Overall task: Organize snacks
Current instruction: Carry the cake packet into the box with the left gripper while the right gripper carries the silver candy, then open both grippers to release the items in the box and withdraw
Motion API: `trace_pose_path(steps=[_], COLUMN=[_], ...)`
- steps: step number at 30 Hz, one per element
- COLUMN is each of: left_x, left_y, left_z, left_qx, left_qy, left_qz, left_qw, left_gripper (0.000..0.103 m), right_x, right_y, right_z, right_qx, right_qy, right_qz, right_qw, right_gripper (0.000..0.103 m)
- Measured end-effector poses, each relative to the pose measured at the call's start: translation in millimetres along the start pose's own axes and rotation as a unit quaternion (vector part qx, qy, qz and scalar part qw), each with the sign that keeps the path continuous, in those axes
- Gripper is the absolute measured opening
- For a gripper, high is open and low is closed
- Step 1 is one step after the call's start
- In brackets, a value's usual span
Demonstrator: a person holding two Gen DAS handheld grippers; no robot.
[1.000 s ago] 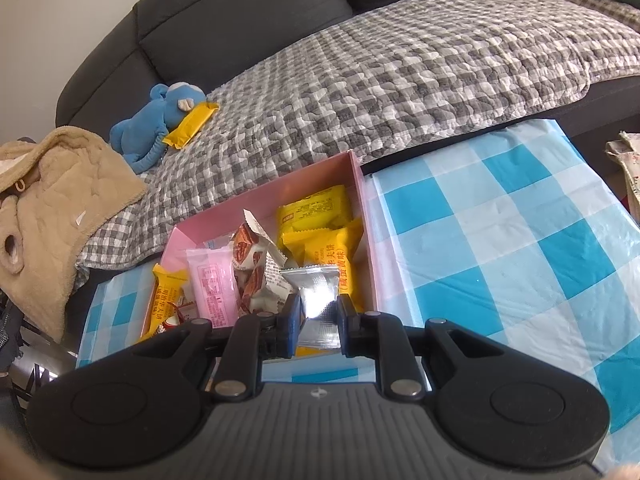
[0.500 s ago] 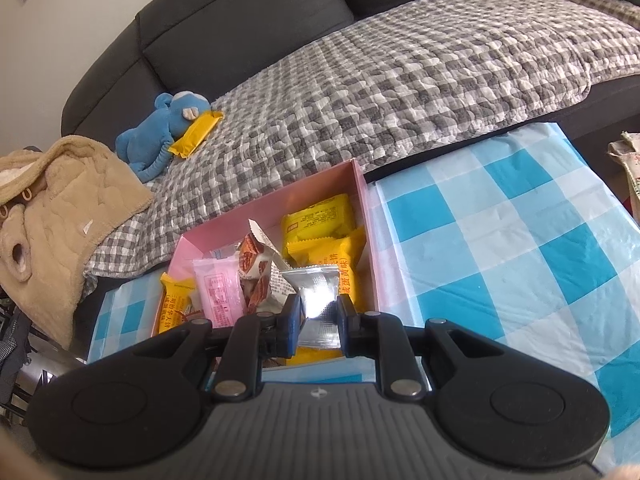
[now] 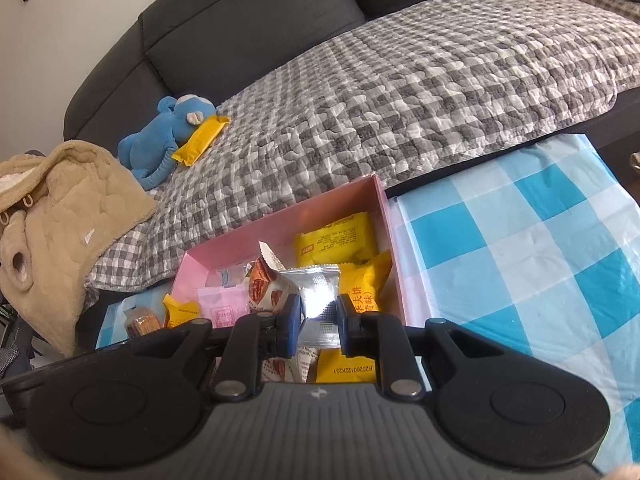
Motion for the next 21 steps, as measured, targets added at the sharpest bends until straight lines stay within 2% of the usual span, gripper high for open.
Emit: trace_pose_path(steps=[3, 8, 10, 14, 16, 21], left_x=[-0.8, 0.1, -1.6, -8.4, -9.9, 0.9], left_y=[-14.8, -22.7, -19.8, -7.8, -0.1, 20.9], left_z=[-3.0, -0.5, 0.8, 7.2, 9.8, 12.7], left_qx=[0.004, -0.013, -0.017, -0.017, -0.018, -0.039], left_qy=[-0.001, 0.004, 0.003, 0.035, 0.046, 0.023], left_qz=[0.004, -0.004, -0.006, -0.010, -0.012, 0.002], left_qw=[1.0000, 0.9999, 0.9998, 0.9992, 0.9987, 0.9990], left_gripper=[0.033, 0.035, 0.036, 0.042, 0.046, 0.049], right_x=[0.4, -1.9, -2.5, -5.2, -8.1, -8.5], right_y=[-7.6, -15.6, -16.2, -10.8, -3.6, 16.3], right_z=[1.1, 3.4, 3.9, 5.2, 5.5, 5.1], right_qx=[-0.008, -0.005, -0.007, -0.008, -0.006, 0.006], right_qy=[-0.004, 0.000, -0.007, -0.019, -0.025, -0.007], right_qz=[0.005, 0.001, 0.000, -0.009, -0.017, -0.020], right_qw=[1.000, 1.000, 1.000, 1.000, 1.000, 1.000], right_gripper=[0.017, 0.017, 0.018, 0.024, 0.029, 0.034])
Point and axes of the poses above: each gripper's, at about its wrist camera, not at the fingertips, and y roughly against the way its jaws point, z to its left, x to its underside, the point moved 7 cm from there along -y, roughly the way its jaws point, and after that the axes turned 13 degrees about -z, right-handed, at the moved point
